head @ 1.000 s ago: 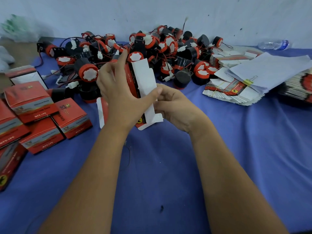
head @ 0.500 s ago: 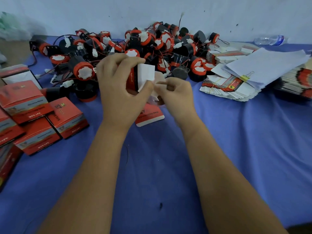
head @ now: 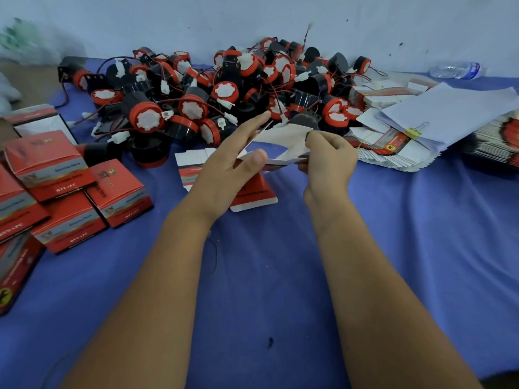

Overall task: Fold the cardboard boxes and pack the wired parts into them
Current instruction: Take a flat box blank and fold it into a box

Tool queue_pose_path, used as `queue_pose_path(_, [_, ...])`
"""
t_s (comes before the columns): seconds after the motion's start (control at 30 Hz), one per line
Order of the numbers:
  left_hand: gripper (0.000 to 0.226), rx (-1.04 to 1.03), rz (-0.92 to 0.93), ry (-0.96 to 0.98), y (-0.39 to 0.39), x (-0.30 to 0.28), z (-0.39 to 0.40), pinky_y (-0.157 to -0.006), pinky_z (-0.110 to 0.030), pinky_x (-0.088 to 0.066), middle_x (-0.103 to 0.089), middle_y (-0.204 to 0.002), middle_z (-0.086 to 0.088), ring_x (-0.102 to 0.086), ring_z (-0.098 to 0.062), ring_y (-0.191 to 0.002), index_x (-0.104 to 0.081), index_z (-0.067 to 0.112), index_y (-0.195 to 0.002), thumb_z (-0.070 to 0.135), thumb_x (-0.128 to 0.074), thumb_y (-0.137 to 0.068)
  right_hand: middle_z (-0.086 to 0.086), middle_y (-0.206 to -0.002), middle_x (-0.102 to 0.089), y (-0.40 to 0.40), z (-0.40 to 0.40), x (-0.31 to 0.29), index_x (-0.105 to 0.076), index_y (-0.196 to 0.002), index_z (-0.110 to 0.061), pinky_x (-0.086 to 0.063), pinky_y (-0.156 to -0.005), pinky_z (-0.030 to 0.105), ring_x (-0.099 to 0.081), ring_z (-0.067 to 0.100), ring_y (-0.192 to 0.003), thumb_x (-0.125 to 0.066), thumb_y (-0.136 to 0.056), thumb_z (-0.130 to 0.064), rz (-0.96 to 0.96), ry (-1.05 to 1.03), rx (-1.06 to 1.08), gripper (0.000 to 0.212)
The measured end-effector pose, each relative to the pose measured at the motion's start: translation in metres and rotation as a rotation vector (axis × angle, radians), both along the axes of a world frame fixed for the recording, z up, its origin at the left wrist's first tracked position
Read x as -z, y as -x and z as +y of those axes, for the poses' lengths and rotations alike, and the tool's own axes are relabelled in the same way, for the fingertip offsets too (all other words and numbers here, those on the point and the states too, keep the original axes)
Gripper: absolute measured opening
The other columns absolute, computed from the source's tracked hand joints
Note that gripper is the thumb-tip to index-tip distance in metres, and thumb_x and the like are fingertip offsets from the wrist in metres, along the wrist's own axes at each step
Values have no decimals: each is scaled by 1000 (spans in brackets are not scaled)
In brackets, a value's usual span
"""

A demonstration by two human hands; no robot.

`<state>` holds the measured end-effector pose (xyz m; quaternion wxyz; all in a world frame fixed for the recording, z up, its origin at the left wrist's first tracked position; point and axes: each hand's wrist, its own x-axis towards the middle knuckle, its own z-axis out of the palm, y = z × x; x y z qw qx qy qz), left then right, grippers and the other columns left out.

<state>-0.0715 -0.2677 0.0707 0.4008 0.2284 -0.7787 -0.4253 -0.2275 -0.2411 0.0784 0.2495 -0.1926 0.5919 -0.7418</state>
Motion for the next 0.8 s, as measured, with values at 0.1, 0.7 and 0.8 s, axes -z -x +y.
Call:
queue_pose_path(0.1, [57,-43,-6,-43,2,1,1,-97,0,-33,-34,-138,45,-32,23,-129,-32,53,-144,64,-52,-92,1,-64,-60,0,1,-1,-71,-95,-3,-42,-49,23,-50,9,-45,-56,-85,-5,-35,29,-36,18])
queue_pose_path(0.7, [28,-301,452,-463,15,15,-16,-74,-32,-57,-69,-99,13,-70,-10,-87,-47,36,-113,26,-61,-91,7,-110,-70,-33,-4,13,-61,-123,-16,-58,-81,38,-68,22,-97,-55,-94,-9,260,90,-481,30])
queue_pose_path(0.8, [28,-174,506,-517,13,14,-17,-84,-38,-56,-68,-116,-1,-69,-19,-102,-53,27,-124,37,-49,-97,-7,-101,-72,-36,-6,14,-59,-128,-23,-55,-70,25,-67,7,-84,-47,-95,-7,242,98,-489,38])
